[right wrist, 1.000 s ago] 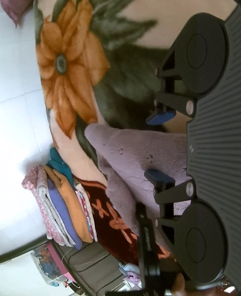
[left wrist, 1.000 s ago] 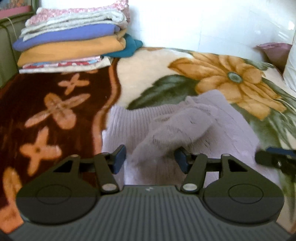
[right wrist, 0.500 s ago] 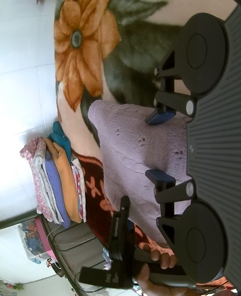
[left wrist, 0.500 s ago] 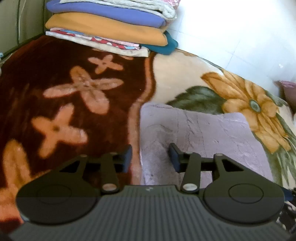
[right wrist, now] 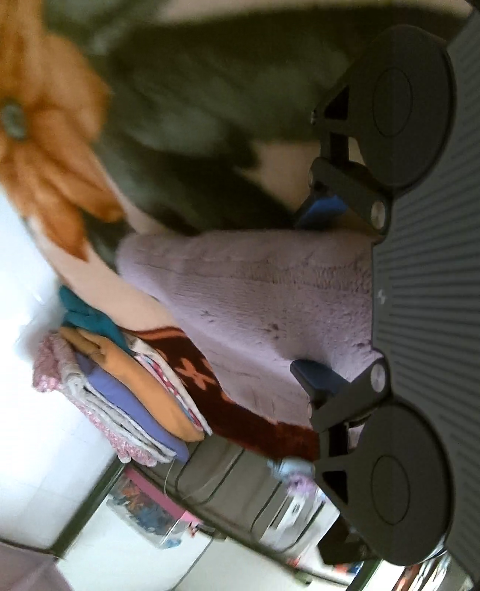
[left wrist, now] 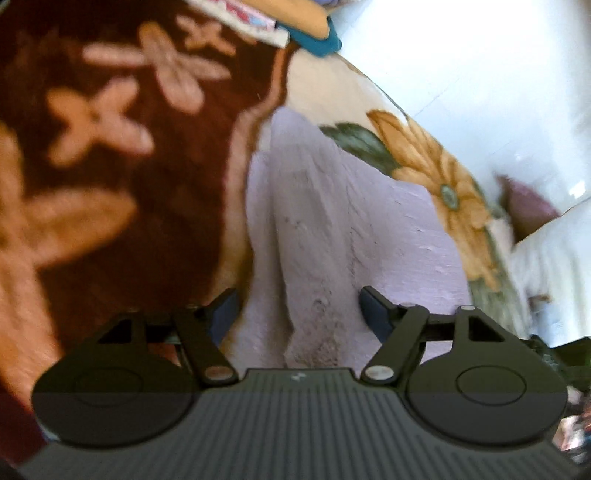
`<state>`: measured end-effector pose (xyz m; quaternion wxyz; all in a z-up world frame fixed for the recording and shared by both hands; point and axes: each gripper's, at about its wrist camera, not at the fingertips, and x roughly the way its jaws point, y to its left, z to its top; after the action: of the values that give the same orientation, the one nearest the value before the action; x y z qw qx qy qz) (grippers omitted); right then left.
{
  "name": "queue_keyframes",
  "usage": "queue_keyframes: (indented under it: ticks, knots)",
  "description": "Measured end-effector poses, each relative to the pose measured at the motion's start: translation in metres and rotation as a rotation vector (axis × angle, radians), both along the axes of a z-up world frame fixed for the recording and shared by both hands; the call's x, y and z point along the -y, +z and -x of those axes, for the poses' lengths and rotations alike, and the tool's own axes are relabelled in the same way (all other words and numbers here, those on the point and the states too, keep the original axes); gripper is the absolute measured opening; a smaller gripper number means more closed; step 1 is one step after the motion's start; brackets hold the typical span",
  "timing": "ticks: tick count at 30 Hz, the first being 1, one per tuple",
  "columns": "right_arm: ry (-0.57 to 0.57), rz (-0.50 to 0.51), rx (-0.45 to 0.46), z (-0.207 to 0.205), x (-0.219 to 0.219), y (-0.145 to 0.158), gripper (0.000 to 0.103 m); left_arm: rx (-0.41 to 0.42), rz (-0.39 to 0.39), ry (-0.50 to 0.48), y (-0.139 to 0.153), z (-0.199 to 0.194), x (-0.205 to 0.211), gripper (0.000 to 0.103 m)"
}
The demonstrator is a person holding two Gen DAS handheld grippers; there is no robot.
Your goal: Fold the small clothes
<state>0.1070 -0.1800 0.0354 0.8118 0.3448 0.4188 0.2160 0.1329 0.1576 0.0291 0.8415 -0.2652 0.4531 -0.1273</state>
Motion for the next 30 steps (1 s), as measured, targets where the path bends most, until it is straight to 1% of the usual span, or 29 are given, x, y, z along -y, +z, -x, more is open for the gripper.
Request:
queue_keyframes:
  ticks: [1,3,4,5,6,7,9,11,14,16,19,22,24,26,27,28,30]
  knots:
    - [0.006,-0.002,-0.001,-0.003,-0.003,-0.002,0.084,0.003,0.022,-0.006,-0.002,0.000,0.001,0.074]
    - [0.023,0.011,0.006,-0.009,-0.012,-0.004,0.084,0.006,0.080,-0.046,-0.007,-0.002,0.006,0.073]
    - [0.027,0.021,0.009,-0.010,-0.015,-0.004,0.076,0.007,0.095,-0.042,-0.010,-0.002,0.009,0.071]
    - [0.028,0.034,0.012,-0.012,-0.018,-0.002,0.068,0.016,0.087,-0.042,-0.010,-0.001,0.011,0.066]
    - [0.025,0.050,0.014,-0.012,-0.020,0.001,0.060,0.026,0.081,-0.042,-0.010,0.000,0.013,0.055]
    - [0.017,0.055,0.017,-0.011,-0.019,0.005,0.055,0.031,0.098,-0.034,-0.009,0.002,0.013,0.049]
    - [0.017,0.044,0.049,-0.005,-0.015,0.020,0.053,0.037,0.157,-0.026,-0.005,0.006,0.009,0.046]
    - [0.015,0.043,0.074,0.002,-0.010,0.038,0.053,0.041,0.207,-0.044,0.002,0.012,0.011,0.045]
    - [0.011,0.080,0.095,0.023,0.003,0.067,0.053,0.025,0.249,-0.083,0.013,0.026,0.023,0.045]
    - [0.007,0.109,0.084,0.039,0.014,0.079,0.053,0.018,0.254,-0.109,0.018,0.040,0.035,0.045]
    - [-0.005,0.148,0.045,0.066,0.035,0.085,0.053,0.005,0.229,-0.147,0.020,0.062,0.058,0.045]
    - [-0.012,0.187,0.017,0.093,0.054,0.079,0.054,-0.005,0.193,-0.174,0.017,0.083,0.075,0.045]
    - [-0.011,0.205,0.000,0.105,0.062,0.069,0.055,-0.014,0.147,-0.181,0.013,0.092,0.084,0.047]
    - [-0.004,0.239,-0.018,0.110,0.064,0.054,0.059,-0.016,0.057,-0.172,0.009,0.097,0.091,0.051]
    - [0.002,0.268,-0.027,0.111,0.064,0.046,0.060,-0.014,0.023,-0.168,0.008,0.098,0.093,0.055]
    - [0.008,0.287,-0.029,0.111,0.063,0.039,0.062,-0.014,0.005,-0.159,0.008,0.101,0.093,0.058]
    - [-0.003,0.287,-0.016,0.117,0.065,0.032,0.063,-0.011,-0.006,-0.148,0.011,0.105,0.092,0.058]
